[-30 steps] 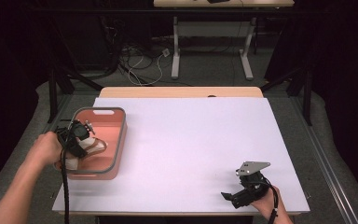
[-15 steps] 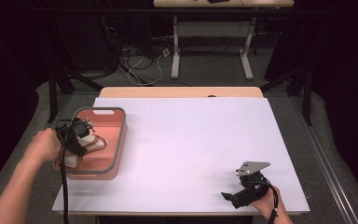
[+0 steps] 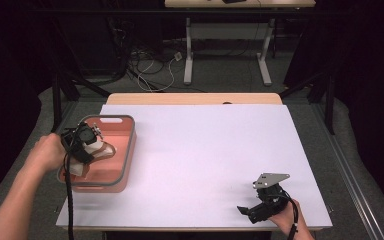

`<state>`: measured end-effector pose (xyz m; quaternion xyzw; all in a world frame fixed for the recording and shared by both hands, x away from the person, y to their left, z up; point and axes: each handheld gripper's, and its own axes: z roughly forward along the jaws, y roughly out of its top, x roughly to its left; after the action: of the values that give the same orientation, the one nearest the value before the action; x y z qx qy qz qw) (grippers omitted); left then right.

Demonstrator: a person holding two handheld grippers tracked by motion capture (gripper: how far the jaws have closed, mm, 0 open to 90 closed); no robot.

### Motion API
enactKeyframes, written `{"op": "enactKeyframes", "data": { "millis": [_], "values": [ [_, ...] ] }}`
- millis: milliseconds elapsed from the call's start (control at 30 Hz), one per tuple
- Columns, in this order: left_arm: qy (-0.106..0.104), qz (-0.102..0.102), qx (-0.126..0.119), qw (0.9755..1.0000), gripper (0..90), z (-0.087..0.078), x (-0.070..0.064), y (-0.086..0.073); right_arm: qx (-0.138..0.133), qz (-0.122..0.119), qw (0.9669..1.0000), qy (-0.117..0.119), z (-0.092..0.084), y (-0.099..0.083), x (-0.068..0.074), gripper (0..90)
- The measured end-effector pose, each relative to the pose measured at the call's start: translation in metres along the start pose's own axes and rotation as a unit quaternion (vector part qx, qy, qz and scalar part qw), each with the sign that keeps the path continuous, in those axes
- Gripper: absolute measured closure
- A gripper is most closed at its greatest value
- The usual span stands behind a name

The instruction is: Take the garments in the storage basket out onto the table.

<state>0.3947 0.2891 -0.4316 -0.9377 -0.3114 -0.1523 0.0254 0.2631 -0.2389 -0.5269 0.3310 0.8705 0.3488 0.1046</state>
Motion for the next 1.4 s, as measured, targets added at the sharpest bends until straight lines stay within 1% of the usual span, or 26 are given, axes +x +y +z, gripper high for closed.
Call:
{"op": "enactKeyframes", "data": {
  "millis": [267,400,467,567,767,800,1067,1133,1233,1300,1400],
  "values": [
    [0.004,0.009,-0.001,1.0000,49.6,-0.006,-0.001,0.003,0.001,-0.003,1.0000,-0.002,0.000,0.000,0.000,0.4],
    [0.004,0.007,-0.004,1.0000,49.6,-0.007,-0.001,0.004,0.000,-0.003,1.0000,-0.002,0.000,0.000,0.000,0.4],
    [0.005,0.012,-0.002,0.9999,49.6,-0.009,-0.001,0.005,0.001,-0.002,1.0000,-0.002,0.000,0.000,0.000,0.4],
    [0.005,0.011,-0.005,0.9999,49.6,-0.010,-0.001,0.006,0.001,-0.002,1.0000,-0.002,0.000,0.000,0.000,0.4],
    [0.006,0.017,-0.008,0.9998,49.6,-0.013,-0.003,0.010,0.001,-0.001,1.0000,-0.002,0.000,0.000,0.000,0.4],
    [0.007,0.021,-0.006,0.9997,49.6,-0.014,-0.003,0.011,0.001,-0.002,1.0000,-0.002,0.000,0.000,0.000,0.4],
    [0.010,0.024,-0.011,0.9996,49.6,-0.020,-0.004,0.015,0.000,-0.001,1.0000,-0.001,0.000,0.000,0.000,0.4],
    [0.008,0.024,-0.013,0.9996,49.6,-0.020,-0.005,0.016,0.000,-0.001,1.0000,-0.001,0.000,0.000,0.000,0.4],
    [0.007,0.031,-0.012,0.9994,49.6,-0.021,-0.006,0.017,0.001,-0.003,1.0000,-0.001,0.000,0.000,0.000,0.4],
    [0.005,0.029,-0.015,0.9994,49.6,-0.021,-0.007,0.017,0.000,-0.002,1.0000,-0.001,0.000,0.000,0.000,0.4],
    [0.005,0.033,-0.016,0.9993,49.6,-0.022,-0.008,0.019,0.001,-0.002,1.0000,-0.001,0.000,0.000,0.000,0.4]
  ]
}}
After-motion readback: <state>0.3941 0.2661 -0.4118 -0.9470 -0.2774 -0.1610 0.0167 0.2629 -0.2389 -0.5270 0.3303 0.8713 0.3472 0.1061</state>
